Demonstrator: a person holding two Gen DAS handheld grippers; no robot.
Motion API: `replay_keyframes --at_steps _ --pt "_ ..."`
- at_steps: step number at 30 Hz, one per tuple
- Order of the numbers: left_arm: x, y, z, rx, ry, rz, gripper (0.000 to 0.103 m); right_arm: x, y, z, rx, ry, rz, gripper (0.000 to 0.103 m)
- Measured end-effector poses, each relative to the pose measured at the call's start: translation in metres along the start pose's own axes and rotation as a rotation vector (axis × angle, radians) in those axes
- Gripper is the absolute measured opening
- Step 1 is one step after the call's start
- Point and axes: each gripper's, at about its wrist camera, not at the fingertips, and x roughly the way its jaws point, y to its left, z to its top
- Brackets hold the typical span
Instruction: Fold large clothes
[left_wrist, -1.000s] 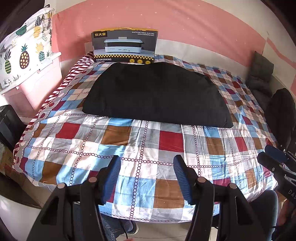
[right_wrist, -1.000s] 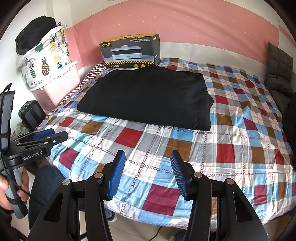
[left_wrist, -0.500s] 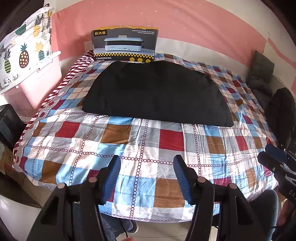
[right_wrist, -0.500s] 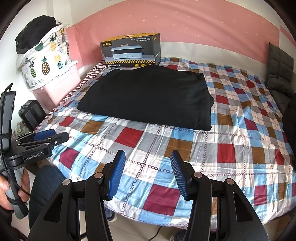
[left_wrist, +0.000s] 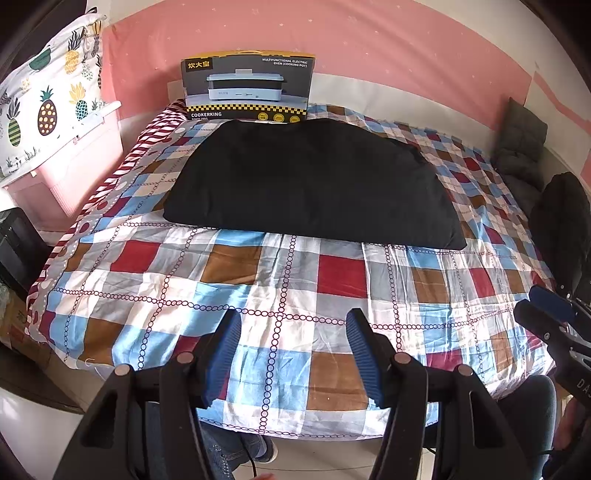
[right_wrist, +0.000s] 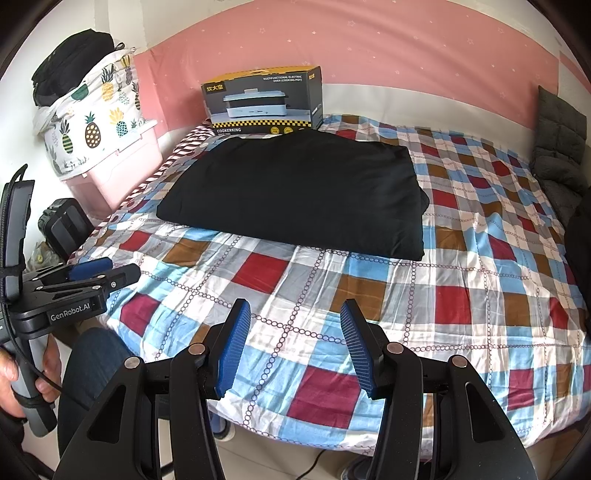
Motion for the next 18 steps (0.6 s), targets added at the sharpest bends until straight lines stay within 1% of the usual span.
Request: replay_keyframes --at_steps 10,18 --pt "0.0006 0.0001 -0.0003 -0.001 0.010 -0.002 0.061 -0.0003 0.0003 -0.0002 -0.001 -0.001 0.001 0.052" --pt "0.0011 -0.0011 -0.0012 0.001 0.008 0.012 0.061 -0.0012 -0.0003 -0.0003 -0.001 -0.002 0.001 0.052"
